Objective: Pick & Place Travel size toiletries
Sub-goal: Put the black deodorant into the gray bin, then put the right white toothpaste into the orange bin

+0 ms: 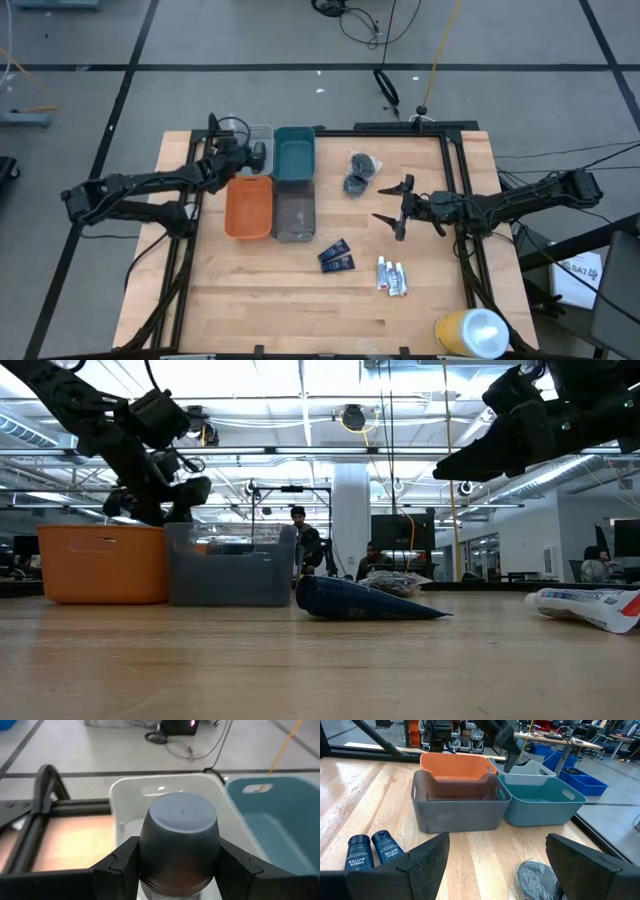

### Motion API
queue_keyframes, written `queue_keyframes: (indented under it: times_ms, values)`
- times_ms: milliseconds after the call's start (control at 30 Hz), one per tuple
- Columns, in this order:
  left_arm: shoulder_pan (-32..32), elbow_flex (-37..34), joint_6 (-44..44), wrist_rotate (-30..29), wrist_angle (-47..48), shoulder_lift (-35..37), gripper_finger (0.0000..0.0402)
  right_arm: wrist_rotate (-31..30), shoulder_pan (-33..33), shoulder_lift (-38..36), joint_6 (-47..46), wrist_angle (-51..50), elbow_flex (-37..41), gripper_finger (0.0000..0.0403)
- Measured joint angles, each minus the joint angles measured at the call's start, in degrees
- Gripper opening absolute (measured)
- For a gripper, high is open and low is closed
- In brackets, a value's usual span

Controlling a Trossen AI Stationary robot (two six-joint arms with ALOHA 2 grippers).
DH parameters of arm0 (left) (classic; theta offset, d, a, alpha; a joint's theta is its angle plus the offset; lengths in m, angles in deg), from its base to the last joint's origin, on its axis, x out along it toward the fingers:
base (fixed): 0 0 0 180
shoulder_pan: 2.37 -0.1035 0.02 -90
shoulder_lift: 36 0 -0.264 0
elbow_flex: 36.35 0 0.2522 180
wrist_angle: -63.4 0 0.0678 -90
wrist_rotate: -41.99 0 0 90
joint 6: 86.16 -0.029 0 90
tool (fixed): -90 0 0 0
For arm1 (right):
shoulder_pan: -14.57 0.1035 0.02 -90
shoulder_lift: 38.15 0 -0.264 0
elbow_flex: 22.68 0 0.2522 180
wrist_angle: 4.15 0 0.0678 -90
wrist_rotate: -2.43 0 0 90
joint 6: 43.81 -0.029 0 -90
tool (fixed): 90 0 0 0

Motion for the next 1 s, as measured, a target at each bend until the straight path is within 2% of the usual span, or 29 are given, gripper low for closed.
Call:
queue_keyframes:
  times_ms: [333,533,667,833,1000]
  values:
    - [-0.61,0.04,0.95,2.93,1.30,-2.43,0.0187,0.00,0.00,0.00,0.00,0.28,0.00,0.0315]
    - [-0.61,0.07,0.70,2.86,1.44,-2.46,0.0312,0.00,0.00,0.00,-0.02,0.33,0.00,0.0315]
    - [-0.61,0.07,-0.78,2.86,1.45,-2.46,0.0368,0.00,0.00,0.00,-0.12,0.39,0.00,0.0315]
    - [-0.41,0.07,-4.42,4.08,-0.68,-2.05,0.0395,0.00,0.00,0.00,-1.07,0.40,0.00,0.0315]
    - [1.48,0.09,-7.04,14.16,-7.55,4.04,0.0384,0.00,0.00,0.00,-1.07,0.42,0.00,0.0315]
